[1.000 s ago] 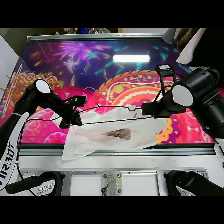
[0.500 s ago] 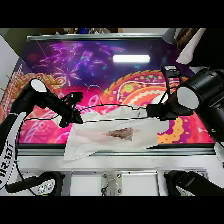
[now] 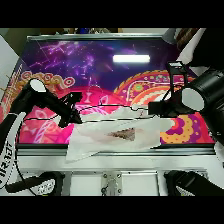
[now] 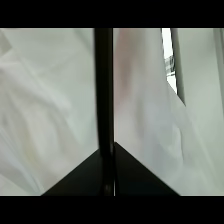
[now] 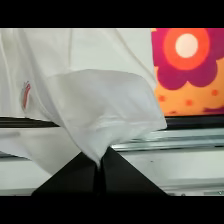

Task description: Fold the clothes and pants, and hang the long-sleeved shirts on hangers.

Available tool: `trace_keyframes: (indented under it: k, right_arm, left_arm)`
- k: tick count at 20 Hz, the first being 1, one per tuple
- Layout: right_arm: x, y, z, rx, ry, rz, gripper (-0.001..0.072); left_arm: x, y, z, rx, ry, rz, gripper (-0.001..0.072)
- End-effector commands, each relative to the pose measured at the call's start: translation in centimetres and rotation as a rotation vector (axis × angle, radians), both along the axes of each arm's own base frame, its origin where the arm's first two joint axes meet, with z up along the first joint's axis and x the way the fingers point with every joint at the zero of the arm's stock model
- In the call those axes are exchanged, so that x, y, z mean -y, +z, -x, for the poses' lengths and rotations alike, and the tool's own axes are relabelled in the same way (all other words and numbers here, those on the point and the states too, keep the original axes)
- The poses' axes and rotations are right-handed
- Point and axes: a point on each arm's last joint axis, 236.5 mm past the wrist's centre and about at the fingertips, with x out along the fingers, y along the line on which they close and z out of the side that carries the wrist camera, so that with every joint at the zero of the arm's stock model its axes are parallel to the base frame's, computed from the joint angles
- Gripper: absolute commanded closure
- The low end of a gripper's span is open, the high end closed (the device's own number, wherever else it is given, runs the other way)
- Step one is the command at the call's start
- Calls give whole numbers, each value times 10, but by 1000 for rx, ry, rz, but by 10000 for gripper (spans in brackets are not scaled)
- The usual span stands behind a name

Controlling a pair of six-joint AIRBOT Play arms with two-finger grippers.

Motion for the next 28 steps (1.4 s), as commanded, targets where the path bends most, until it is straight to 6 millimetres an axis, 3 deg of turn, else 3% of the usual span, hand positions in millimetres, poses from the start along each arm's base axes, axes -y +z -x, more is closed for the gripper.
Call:
trace_keyframes:
  k: [1,9,14,17,21,28]
  right_arm:
    - [-25,5,-11,58,42,-91,699]
    - [-71,16,-17,129,132,-223,699]
    - [-116,38,-28,208,172,-420,699]
    - [-131,48,-33,254,190,-478,699]
    - [-144,44,-34,250,207,-494,699]
    - [-187,51,-42,316,266,-577,699]
  left_arm:
    - [0,0,0,1,0,1,696]
    - [0,0,0,1,0,1,696]
    - [0,0,0,1,0,1,696]
    - [0,0,0,1,0,1,696]
    - [0,0,0,0,0,1,696]
    - [0,0,0,0,-1,2,696]
